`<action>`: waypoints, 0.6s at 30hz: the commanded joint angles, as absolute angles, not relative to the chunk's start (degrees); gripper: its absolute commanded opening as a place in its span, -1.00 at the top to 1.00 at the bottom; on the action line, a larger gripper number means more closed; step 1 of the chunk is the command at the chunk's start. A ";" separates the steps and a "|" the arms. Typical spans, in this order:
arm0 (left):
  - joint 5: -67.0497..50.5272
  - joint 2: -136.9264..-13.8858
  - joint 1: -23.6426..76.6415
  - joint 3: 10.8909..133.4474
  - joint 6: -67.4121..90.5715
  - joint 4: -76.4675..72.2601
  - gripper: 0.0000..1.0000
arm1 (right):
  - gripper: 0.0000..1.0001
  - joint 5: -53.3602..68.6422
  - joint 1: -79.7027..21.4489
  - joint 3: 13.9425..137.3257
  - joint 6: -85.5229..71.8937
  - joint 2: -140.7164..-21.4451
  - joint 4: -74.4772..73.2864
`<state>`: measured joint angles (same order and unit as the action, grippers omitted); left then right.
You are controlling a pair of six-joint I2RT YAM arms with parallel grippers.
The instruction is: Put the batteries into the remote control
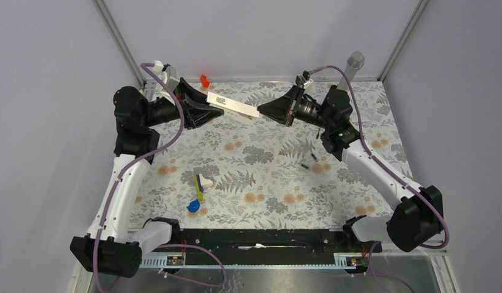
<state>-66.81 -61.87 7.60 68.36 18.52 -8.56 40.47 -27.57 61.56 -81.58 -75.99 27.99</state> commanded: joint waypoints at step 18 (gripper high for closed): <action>-58.89 -55.37 7.38 57.13 14.22 -6.32 1.00 | 1.00 34.34 -26.46 53.44 -82.54 -71.66 36.05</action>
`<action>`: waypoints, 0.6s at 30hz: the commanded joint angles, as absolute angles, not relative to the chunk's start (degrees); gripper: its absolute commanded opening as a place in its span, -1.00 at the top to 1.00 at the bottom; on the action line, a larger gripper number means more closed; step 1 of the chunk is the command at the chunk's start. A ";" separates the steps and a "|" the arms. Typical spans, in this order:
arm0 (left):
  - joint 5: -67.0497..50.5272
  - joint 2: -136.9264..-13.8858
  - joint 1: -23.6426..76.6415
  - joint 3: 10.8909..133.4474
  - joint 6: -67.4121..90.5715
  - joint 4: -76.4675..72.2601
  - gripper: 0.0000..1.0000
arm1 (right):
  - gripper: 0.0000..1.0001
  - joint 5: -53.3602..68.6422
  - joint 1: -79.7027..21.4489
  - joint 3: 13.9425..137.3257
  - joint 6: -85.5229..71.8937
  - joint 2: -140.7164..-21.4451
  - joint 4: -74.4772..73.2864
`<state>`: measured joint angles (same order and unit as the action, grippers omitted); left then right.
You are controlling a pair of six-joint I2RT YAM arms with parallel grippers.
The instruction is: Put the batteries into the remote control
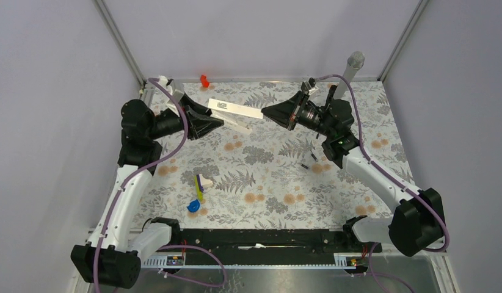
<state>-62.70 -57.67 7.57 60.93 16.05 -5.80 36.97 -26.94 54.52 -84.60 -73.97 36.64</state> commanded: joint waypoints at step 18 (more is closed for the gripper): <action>-50.74 -51.50 7.46 46.17 6.33 4.52 1.00 | 1.00 20.19 -26.37 37.73 -60.19 -70.60 18.14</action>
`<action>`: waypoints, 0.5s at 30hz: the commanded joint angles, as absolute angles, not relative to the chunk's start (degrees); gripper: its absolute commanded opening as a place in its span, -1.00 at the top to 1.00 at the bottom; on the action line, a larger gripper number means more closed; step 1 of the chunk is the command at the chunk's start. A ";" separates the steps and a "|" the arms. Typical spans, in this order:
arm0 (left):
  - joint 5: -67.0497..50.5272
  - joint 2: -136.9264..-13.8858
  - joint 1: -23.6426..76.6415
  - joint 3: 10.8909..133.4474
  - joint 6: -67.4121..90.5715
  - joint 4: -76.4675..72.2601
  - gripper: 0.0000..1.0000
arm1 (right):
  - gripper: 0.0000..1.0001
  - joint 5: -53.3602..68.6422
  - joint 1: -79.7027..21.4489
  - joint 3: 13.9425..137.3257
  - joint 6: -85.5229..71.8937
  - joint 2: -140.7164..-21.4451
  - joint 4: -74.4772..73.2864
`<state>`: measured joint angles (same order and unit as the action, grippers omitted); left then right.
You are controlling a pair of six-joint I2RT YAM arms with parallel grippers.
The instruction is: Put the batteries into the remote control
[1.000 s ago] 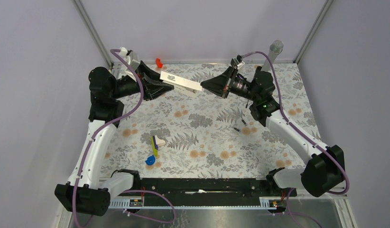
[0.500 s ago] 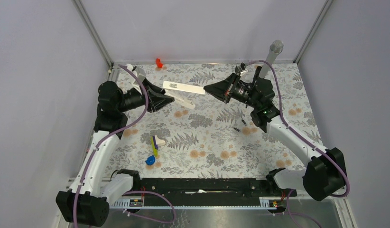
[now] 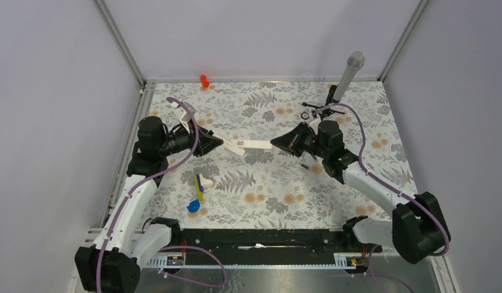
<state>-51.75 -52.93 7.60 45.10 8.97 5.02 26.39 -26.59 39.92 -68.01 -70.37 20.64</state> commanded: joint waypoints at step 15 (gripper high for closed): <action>-54.59 -53.51 7.41 53.31 2.29 7.94 1.00 | -0.08 13.07 -26.46 30.69 -49.09 -73.30 11.87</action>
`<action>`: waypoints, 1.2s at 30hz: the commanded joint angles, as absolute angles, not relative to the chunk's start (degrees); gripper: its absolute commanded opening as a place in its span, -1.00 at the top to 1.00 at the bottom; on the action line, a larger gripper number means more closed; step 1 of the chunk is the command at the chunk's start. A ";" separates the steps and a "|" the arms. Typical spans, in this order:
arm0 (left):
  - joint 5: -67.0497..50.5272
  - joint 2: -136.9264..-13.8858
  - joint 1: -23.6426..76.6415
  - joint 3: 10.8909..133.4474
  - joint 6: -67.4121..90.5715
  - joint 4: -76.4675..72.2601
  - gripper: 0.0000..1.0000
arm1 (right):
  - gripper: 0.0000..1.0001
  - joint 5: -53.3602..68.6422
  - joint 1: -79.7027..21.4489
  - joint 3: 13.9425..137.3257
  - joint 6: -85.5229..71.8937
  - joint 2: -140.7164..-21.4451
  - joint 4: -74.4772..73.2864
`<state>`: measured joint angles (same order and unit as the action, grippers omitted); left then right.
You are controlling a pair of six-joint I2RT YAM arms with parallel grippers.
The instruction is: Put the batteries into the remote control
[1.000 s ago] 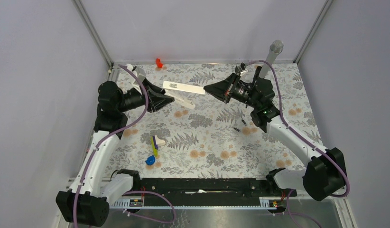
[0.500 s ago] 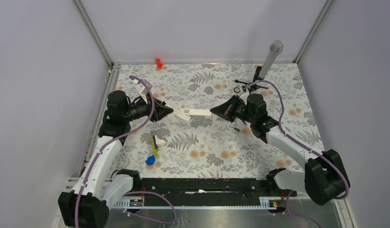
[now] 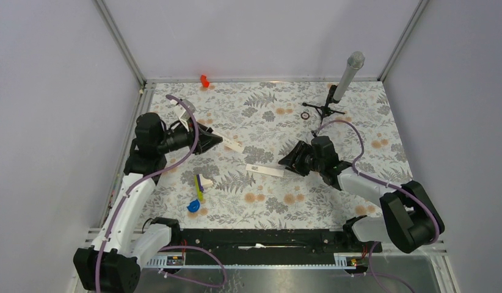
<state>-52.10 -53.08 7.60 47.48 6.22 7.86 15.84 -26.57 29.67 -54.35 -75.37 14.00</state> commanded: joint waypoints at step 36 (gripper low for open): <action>-83.32 -53.39 7.56 63.22 14.53 3.65 1.00 | -0.78 51.75 -45.57 71.46 -10.64 -77.06 -2.34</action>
<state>-80.66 -53.95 7.60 60.10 13.76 7.07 48.69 -44.25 69.28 -12.95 -77.17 -1.67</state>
